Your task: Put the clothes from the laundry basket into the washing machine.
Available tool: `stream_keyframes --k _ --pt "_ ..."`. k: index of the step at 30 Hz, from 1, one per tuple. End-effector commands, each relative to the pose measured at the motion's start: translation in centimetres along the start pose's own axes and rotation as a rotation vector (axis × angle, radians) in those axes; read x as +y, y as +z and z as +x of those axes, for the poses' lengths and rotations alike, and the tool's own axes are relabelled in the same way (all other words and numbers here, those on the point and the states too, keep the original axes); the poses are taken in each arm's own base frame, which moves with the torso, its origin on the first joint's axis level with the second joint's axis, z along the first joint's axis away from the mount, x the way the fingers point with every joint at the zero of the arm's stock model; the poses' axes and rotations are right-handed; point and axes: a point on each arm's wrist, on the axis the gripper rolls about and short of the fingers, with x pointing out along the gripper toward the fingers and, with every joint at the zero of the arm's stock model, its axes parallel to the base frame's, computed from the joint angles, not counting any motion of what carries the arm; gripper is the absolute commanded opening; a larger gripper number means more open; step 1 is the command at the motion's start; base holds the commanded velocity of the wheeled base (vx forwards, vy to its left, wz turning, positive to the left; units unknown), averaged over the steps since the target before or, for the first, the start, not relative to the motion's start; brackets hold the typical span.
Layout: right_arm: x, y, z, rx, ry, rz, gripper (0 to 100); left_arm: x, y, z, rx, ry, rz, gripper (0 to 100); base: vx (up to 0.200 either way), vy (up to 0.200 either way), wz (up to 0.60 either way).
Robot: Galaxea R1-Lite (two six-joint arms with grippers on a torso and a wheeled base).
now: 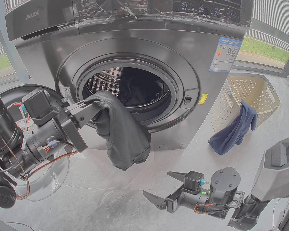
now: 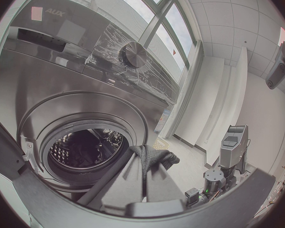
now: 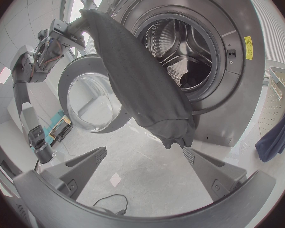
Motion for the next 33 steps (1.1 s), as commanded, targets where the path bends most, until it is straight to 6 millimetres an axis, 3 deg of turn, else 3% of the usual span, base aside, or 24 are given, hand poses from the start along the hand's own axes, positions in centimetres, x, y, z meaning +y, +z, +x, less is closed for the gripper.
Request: stream_keyframes --k 1,11,21,33 --pt "-1.3 0.6 3.3 -0.071 -0.042 0.008 100 -0.3 0.0 -0.2 -0.001 -0.01 -0.003 0 0.0 0.0 0.0" --pt "-2.1 1.7 7.8 -0.181 -0.034 -0.019 100 -0.4 0.4 -0.4 -0.013 -0.018 0.0 0 0.0 0.0 0.0" --pt "0.4 0.8 10.2 -0.194 0.057 -0.032 100 -0.7 0.7 -0.7 -0.027 -0.033 0.004 0 0.0 0.0 0.0" --pt "-2.4 0.1 14.6 -0.257 -0.002 -0.035 100 -1.1 0.8 -0.6 -0.032 -0.053 -0.002 0 0.0 0.0 0.0"
